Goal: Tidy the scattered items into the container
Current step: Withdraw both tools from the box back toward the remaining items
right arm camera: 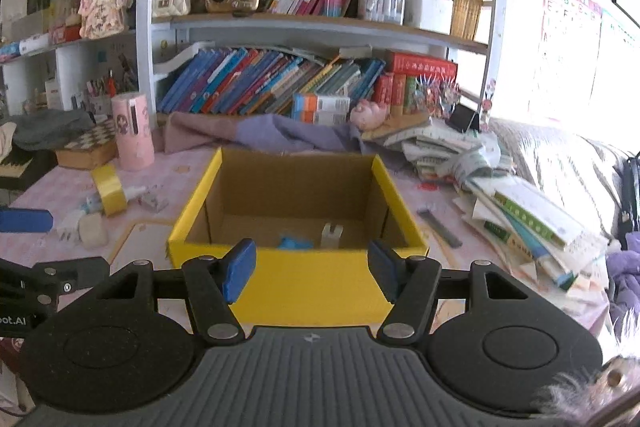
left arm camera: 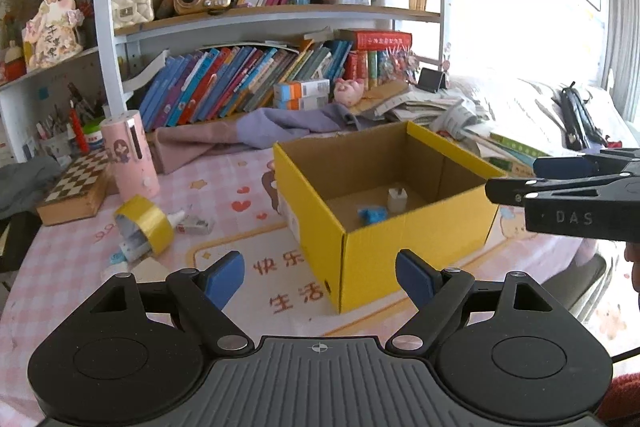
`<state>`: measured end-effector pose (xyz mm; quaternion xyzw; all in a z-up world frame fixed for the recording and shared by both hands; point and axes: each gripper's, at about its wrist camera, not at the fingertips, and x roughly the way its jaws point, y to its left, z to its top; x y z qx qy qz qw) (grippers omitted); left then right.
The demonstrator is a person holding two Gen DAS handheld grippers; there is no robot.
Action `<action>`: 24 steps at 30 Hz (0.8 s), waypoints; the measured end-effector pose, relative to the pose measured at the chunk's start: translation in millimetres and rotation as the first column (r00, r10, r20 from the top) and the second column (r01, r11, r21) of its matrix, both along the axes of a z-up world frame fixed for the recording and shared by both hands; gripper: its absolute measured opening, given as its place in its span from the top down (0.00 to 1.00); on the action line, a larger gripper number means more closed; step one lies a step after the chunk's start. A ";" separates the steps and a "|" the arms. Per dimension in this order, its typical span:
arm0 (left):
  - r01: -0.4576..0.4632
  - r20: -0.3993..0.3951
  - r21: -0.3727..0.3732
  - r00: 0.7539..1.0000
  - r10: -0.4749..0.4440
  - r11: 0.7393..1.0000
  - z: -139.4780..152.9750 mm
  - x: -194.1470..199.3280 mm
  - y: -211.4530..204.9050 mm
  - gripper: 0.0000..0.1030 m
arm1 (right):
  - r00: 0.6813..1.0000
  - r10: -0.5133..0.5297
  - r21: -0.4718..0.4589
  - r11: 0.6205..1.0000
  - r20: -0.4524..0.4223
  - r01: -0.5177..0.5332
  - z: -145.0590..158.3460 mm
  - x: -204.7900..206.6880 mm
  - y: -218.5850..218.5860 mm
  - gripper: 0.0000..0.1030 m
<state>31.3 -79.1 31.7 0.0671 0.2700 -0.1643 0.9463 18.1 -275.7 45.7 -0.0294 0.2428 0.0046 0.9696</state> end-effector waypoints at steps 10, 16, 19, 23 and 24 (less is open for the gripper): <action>-0.048 -0.045 0.022 0.998 0.049 0.999 -19.6 -21.2 28.4 0.17 | 0.998 0.012 0.031 0.999 -0.063 -0.010 -24.3 -19.8 32.7 0.38; -0.064 -0.088 0.035 0.994 0.067 0.997 -30.6 -30.5 41.3 0.17 | 0.986 0.093 0.045 0.995 -0.141 -0.088 -35.8 -24.3 56.8 0.35; -0.078 -0.108 0.038 0.991 0.082 0.996 -34.3 -33.7 48.3 0.17 | 0.979 0.118 0.048 0.993 -0.166 -0.112 -40.2 -24.4 65.7 0.34; -0.100 -0.123 0.042 0.987 0.105 0.994 -37.4 -38.0 57.0 0.17 | 0.974 0.139 0.053 0.990 -0.181 -0.131 -43.2 -23.5 76.0 0.34; -0.106 -0.126 0.042 0.986 0.110 0.993 -37.7 -38.8 59.6 0.17 | 0.973 0.143 0.054 0.989 -0.183 -0.135 -43.8 -23.3 78.0 0.34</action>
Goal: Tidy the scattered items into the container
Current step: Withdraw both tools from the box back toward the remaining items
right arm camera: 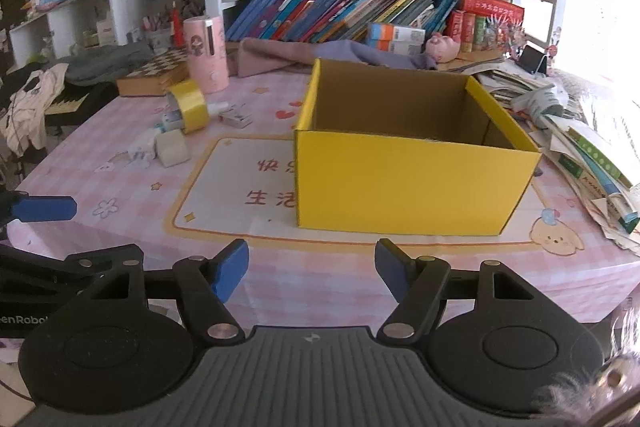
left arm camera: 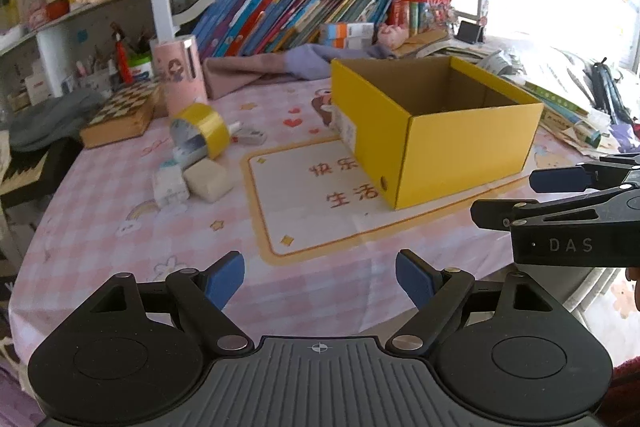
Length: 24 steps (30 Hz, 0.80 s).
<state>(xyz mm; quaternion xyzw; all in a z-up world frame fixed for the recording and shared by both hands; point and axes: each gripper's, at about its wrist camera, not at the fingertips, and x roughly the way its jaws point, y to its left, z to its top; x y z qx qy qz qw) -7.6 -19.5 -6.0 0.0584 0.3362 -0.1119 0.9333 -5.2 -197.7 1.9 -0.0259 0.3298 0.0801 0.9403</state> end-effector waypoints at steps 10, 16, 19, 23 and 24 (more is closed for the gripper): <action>-0.074 -0.005 0.002 0.997 0.074 0.997 0.0 -7.5 26.6 0.17 | 0.996 0.077 0.009 0.997 -0.040 -0.077 -4.3 4.6 26.1 0.32; -0.148 0.003 -0.017 0.989 0.148 0.989 2.7 -11.1 47.3 0.17 | 0.987 0.149 -0.004 0.989 -0.057 -0.150 -5.0 5.3 46.8 0.32; -0.177 0.003 -0.023 0.984 0.177 0.984 4.0 -11.9 54.9 0.17 | 0.983 0.175 -0.009 0.984 -0.056 -0.176 -3.3 6.0 54.6 0.32; -0.198 0.008 -0.026 0.980 0.198 0.980 5.1 -12.6 61.7 0.17 | 0.978 0.202 -0.016 0.979 -0.052 -0.203 -1.6 8.0 63.0 0.32; -0.200 0.008 -0.025 0.980 0.201 0.979 4.9 -12.5 63.0 0.17 | 0.977 0.207 -0.016 0.978 -0.050 -0.208 -1.3 8.6 64.9 0.32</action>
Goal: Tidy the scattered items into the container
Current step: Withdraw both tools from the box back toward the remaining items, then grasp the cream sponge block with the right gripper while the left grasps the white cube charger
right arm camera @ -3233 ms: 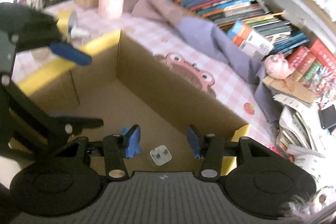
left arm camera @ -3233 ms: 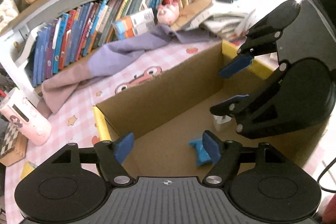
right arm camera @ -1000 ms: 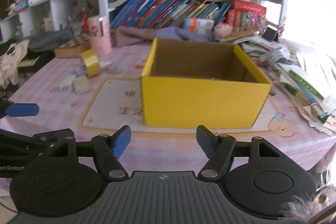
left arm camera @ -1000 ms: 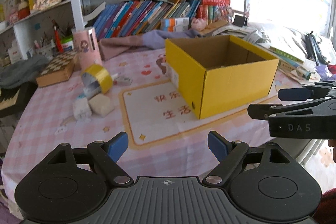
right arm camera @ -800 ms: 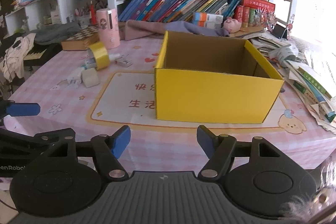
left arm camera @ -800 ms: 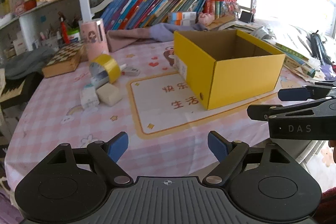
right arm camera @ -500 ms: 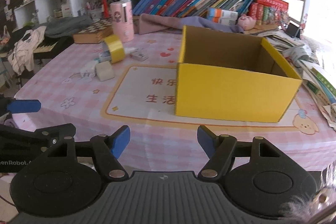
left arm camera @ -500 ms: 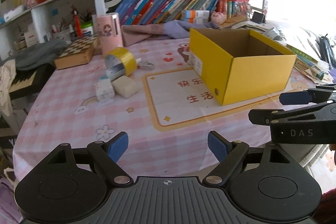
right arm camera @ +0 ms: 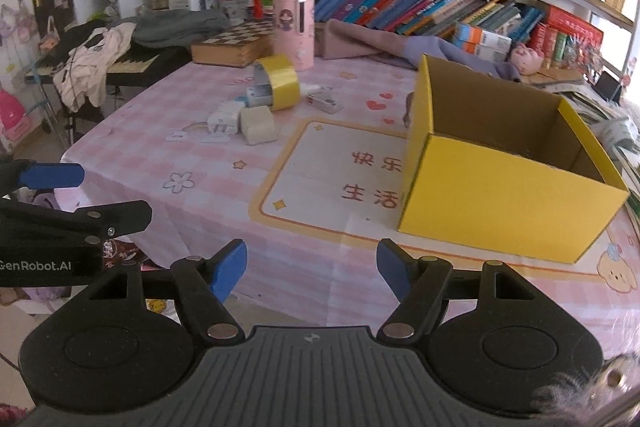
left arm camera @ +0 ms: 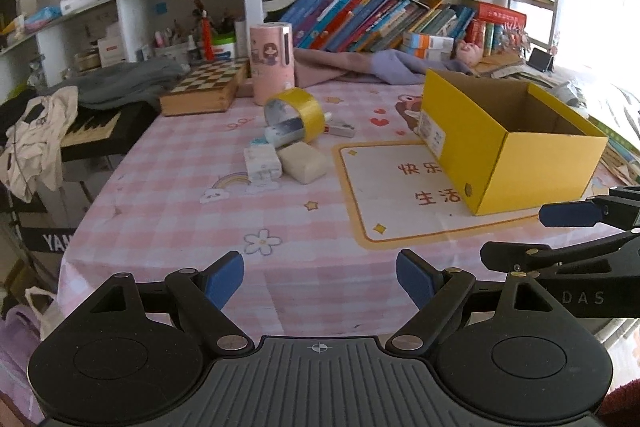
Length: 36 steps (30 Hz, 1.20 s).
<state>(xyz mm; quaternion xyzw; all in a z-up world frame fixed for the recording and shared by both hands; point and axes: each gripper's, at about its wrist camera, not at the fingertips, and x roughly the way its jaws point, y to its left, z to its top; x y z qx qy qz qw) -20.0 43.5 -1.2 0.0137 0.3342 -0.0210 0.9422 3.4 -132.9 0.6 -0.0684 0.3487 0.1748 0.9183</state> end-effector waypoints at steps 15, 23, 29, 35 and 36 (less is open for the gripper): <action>-0.040 0.008 0.003 0.999 0.040 0.999 -1.3 12.9 15.9 0.17 | 0.999 0.048 0.003 0.999 0.006 -0.048 -2.3 26.1 22.3 0.32; -0.075 0.002 0.000 0.997 0.075 0.997 -3.1 38.7 26.4 0.17 | 0.994 0.108 -0.014 0.994 -0.009 -0.108 -7.2 55.2 40.1 0.33; -0.112 0.001 -0.008 0.994 0.112 0.994 -2.4 66.4 35.4 0.17 | 0.993 0.121 -0.018 0.993 0.002 -0.121 -6.4 83.4 47.6 0.34; -0.122 -0.009 0.012 0.992 0.122 0.992 -4.8 93.7 37.9 0.17 | 0.995 0.096 0.010 0.995 0.000 -0.096 -6.9 118.4 47.3 0.34; -0.124 -0.012 0.016 0.992 0.125 0.992 -5.6 98.5 38.4 0.17 | 0.996 0.092 0.013 0.996 -0.003 -0.092 -7.5 124.0 47.4 0.34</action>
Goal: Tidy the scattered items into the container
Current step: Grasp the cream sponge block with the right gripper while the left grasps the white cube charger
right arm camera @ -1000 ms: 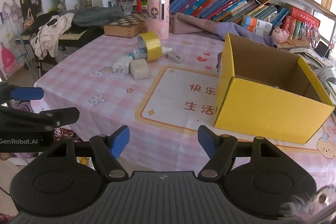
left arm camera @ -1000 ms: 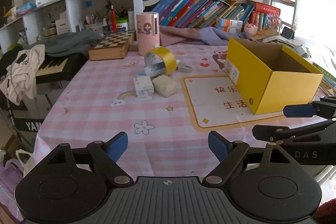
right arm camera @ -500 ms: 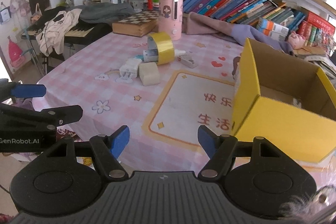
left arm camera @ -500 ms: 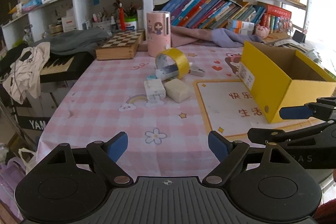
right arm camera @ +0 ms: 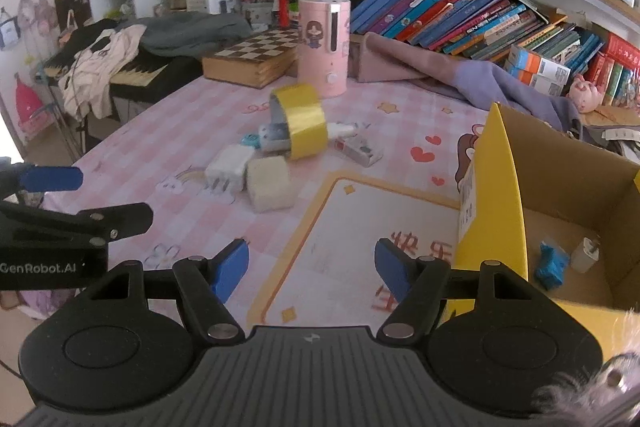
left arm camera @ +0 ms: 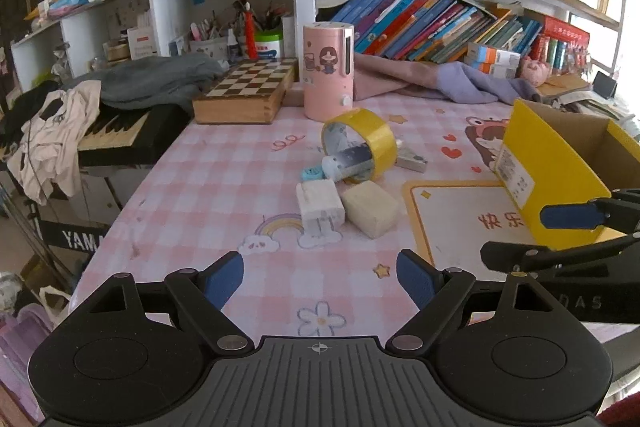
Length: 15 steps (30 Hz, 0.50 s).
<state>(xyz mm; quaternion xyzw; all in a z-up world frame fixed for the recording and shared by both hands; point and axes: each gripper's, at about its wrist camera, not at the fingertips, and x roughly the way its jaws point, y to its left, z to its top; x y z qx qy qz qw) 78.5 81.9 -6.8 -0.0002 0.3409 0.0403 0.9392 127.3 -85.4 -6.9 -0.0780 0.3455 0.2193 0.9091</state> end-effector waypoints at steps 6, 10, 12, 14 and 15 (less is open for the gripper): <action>-0.009 -0.030 0.026 1.000 0.009 1.000 -7.2 23.8 1.6 0.17 | 1.000 -0.009 0.017 1.000 -0.024 0.009 -3.6 30.6 3.1 0.34; -0.038 -0.040 0.039 0.998 0.040 0.999 -8.5 35.1 6.2 0.17 | 0.999 0.021 0.020 1.000 -0.043 -0.020 -7.9 46.2 11.3 0.34; -0.059 -0.048 0.037 0.997 0.061 0.998 -8.7 38.9 11.0 0.17 | 0.998 0.039 0.020 0.999 -0.055 -0.038 -10.3 52.6 16.7 0.34; -0.077 -0.056 0.038 0.995 0.079 0.996 -8.9 41.1 15.9 0.17 | 0.996 0.057 0.025 0.998 -0.071 -0.055 -13.3 60.0 22.2 0.34; -0.084 -0.061 0.039 0.994 0.086 0.996 -9.1 42.1 18.1 0.17 | 0.995 0.065 0.027 0.998 -0.080 -0.063 -14.9 63.6 25.3 0.34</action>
